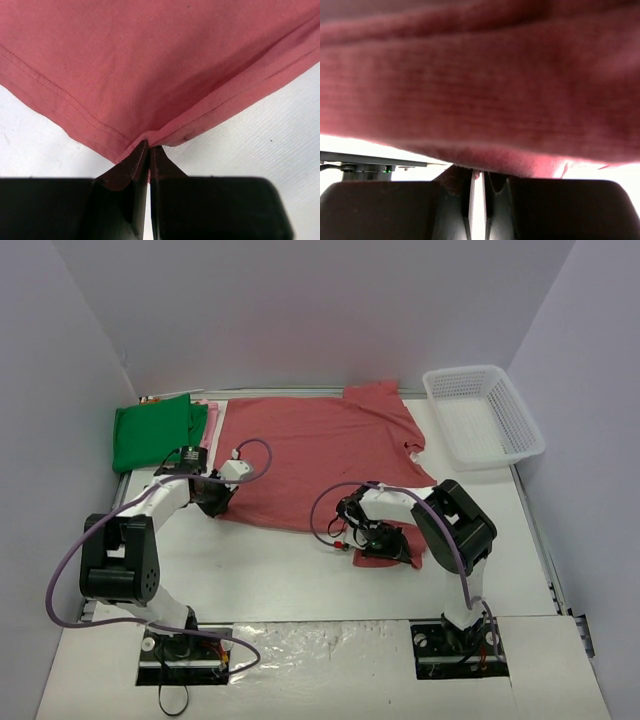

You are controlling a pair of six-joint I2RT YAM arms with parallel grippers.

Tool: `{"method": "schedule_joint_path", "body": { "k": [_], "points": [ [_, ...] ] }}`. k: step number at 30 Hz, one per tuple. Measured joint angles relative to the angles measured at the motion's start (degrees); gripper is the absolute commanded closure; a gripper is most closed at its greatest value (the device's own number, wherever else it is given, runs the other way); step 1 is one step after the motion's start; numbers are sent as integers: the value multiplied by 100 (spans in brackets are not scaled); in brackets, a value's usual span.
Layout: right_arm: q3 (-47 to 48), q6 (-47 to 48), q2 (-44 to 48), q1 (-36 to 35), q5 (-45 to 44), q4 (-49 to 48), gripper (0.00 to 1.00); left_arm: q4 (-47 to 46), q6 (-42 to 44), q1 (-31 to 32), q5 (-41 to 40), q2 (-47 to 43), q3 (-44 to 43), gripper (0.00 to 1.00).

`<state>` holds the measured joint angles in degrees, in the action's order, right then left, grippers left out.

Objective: Fold and stack the t-shirts
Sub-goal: Grap the side of the flattened tshirt closest away from the robot with both arms

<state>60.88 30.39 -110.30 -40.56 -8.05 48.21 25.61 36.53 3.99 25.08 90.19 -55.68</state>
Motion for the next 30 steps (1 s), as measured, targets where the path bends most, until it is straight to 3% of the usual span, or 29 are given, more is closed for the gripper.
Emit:
{"method": "schedule_joint_path", "body": {
  "k": [7,16,30],
  "points": [
    [35,164,83,157,232,74,100,205,90,0,50,-505,20,97],
    [935,841,1204,1233,1453,723,100,772,433,275,39,-2175,350,98],
    [1117,815,2677,1268,1860,1543,100,1272,573,319,-96,-3163,911,98]
  ]
}}
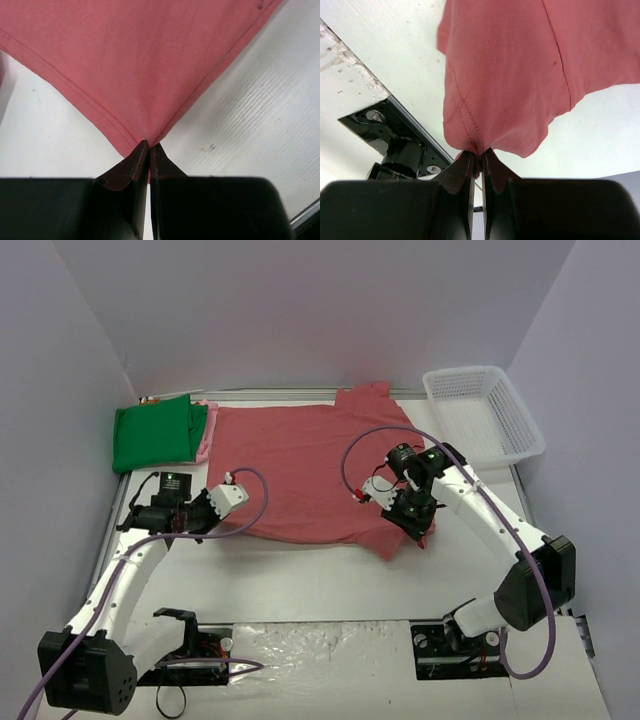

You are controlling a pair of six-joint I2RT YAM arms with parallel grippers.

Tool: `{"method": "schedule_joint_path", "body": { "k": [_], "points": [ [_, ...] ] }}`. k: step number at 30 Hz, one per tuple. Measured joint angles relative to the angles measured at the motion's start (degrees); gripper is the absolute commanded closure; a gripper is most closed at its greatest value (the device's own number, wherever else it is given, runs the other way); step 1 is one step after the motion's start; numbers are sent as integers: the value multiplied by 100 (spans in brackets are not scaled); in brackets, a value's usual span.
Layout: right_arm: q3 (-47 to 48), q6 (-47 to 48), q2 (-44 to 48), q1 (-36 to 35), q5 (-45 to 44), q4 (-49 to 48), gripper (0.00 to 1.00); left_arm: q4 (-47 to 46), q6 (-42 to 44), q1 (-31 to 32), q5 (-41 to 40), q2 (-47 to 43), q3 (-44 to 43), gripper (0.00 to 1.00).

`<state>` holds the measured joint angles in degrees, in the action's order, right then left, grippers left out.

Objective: Fold and stack the t-shirts
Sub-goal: Grap the side of the flattened tshirt closest away from the robot with both arms

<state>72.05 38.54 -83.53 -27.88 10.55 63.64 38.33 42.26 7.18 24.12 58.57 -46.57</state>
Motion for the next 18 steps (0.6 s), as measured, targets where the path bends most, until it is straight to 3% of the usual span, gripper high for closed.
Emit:
{"method": "schedule_joint_path", "body": {
  "k": [9,18],
  "points": [
    [339,-142,514,31,-103,98,100,236,101,0,-7,-407,192,97],
    [1410,-4,-437,461,-367,94,100,-26,-39,0,-310,-557,306,98]
  ]
}}
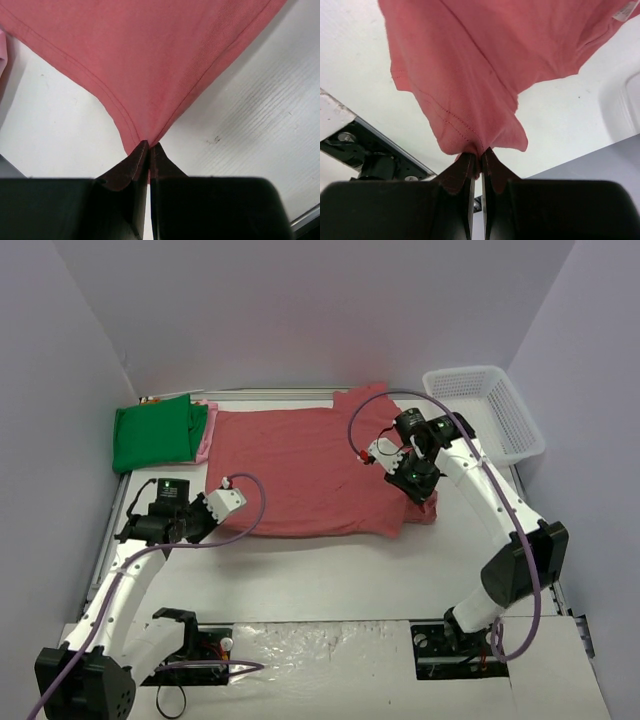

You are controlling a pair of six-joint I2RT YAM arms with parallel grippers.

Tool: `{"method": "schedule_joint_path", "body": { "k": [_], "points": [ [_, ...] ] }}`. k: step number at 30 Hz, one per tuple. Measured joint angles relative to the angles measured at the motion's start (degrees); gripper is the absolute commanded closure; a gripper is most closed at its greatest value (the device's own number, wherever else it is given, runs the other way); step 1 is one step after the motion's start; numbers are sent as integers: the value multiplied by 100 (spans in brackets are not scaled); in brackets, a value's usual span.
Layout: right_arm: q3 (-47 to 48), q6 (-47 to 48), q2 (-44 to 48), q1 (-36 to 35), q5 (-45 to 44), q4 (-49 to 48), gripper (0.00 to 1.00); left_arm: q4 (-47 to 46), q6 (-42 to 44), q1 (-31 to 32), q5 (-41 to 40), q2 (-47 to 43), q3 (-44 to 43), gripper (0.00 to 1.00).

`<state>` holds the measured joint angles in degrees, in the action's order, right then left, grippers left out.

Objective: Fold and stack the t-shirts
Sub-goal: Grap the side of the flattened tshirt closest away from the robot with both arms, then fold the flattened tshirt in 1/3 of the way

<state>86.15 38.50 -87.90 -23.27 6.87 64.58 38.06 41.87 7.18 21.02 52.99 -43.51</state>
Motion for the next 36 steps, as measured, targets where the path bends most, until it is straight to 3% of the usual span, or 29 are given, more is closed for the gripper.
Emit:
{"method": "schedule_joint_path", "body": {
  "k": [22,36],
  "points": [
    [3324,238,-2964,487,-413,31,100,-44,155,-79,-326,2323,-1486,98],
    [4876,516,-4846,485,-791,2,100,-76,341,-402,-308,3967,-2516,98]
  ]
}}
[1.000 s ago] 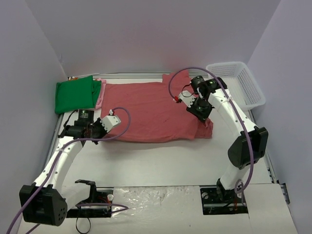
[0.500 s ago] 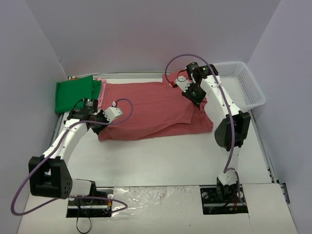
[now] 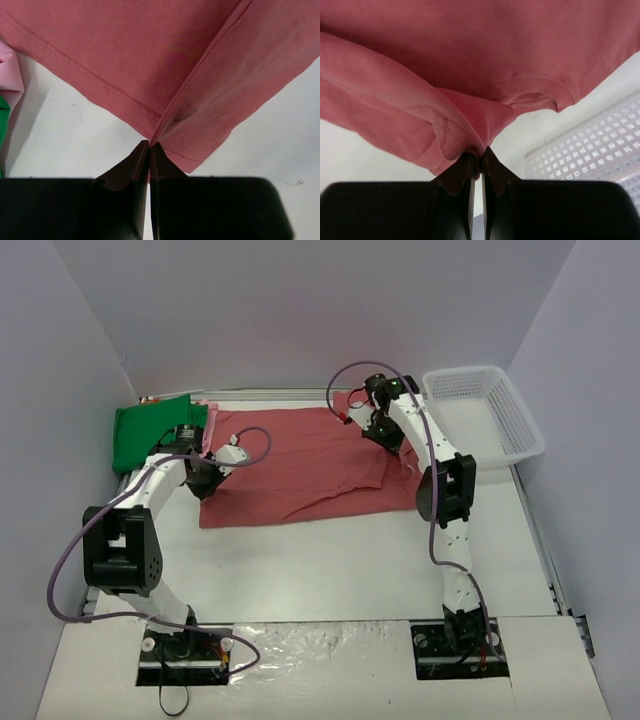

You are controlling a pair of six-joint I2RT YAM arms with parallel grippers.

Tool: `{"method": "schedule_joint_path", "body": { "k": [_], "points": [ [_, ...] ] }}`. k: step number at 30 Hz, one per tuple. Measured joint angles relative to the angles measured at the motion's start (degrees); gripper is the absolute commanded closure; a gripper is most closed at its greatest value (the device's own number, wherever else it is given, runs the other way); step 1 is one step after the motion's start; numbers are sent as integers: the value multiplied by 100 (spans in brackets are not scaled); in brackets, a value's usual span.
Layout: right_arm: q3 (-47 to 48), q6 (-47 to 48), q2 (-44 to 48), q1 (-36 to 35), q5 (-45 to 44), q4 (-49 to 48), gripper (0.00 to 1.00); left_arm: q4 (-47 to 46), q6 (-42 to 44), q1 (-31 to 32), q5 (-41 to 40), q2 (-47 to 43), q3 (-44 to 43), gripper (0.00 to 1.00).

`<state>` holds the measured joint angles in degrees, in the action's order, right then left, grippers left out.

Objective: Fold and stack the t-shirts
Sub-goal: Fold the flattened tshirt in 1/3 of the way

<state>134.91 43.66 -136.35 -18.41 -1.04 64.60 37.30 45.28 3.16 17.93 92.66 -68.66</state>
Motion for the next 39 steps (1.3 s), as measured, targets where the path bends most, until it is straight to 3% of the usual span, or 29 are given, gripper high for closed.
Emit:
{"method": "schedule_joint_path", "body": {
  "k": [8,11,14,17,19,20,22,27,32,35,39],
  "points": [
    [219,184,-450,0,-164,-138,100,11,11,-66,7,577,-177,96],
    [225,225,-468,-4,-216,-284,94,-33,-24,-66,-4,737,-201,76],
    [247,225,-529,-7,-343,-619,89,-170,-190,-66,-105,879,-205,67],
    [295,68,-640,-11,-529,-1145,85,-439,-426,-66,-321,898,-201,65],
    [315,-109,-704,-11,-706,-1593,69,-625,-595,-66,-509,857,-201,64],
    [315,-197,-732,-11,-767,-1790,44,-686,-667,-66,-603,826,-201,63],
    [315,-367,-743,-4,-824,-2085,31,-719,-763,-66,-745,721,-201,61],
    [-13,-667,-586,42,-833,-2542,32,-647,-872,-66,-1036,116,-190,60],
    [-1104,-874,122,125,-551,-2640,47,-573,-1010,-85,-1250,-835,0,58],
    [-1753,-940,684,173,-280,-2673,62,-415,-1150,-111,-1241,-1338,114,55],
    [-2465,-953,1346,186,162,-2647,69,-225,-1349,-160,-1196,-1823,258,50]
  ]
}}
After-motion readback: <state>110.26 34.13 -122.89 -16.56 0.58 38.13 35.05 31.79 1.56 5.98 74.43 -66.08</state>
